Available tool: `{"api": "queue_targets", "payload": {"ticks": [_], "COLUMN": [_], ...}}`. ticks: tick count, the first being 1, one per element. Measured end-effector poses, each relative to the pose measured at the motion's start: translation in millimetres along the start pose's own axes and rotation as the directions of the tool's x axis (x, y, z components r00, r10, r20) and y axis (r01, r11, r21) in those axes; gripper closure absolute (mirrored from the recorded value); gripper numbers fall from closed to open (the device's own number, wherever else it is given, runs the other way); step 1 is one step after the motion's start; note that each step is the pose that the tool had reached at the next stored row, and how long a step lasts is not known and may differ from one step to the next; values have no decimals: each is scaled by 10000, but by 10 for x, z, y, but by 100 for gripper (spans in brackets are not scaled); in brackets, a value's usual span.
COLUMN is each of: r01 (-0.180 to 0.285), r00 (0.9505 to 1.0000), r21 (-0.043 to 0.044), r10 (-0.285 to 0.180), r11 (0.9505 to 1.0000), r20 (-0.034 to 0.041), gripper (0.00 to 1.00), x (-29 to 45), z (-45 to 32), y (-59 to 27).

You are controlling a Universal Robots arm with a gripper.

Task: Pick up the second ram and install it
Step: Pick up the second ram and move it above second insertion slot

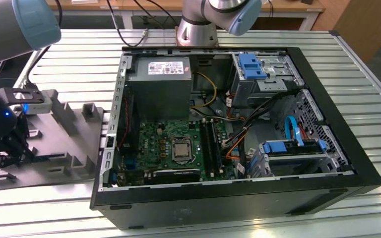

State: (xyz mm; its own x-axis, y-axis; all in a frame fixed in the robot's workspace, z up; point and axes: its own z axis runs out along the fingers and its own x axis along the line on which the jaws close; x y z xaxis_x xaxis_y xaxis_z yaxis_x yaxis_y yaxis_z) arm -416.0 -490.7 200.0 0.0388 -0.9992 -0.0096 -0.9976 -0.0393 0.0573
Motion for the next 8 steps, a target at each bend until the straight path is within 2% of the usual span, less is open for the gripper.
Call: {"api": "queue_targets", "payload": {"ticks": [2, 5, 8], "r01": [-39, -549, -622], "r00": [10000, 9985, 9981], "r21": [-1, 3, 5], "r10": [39, 549, 622], "r11": [10000, 9985, 9981], "r20": [1, 30, 36], "gripper": [88, 88, 88], "x": [0, 0, 0], "z": [-1, 3, 4], "y": [0, 0, 0]}}
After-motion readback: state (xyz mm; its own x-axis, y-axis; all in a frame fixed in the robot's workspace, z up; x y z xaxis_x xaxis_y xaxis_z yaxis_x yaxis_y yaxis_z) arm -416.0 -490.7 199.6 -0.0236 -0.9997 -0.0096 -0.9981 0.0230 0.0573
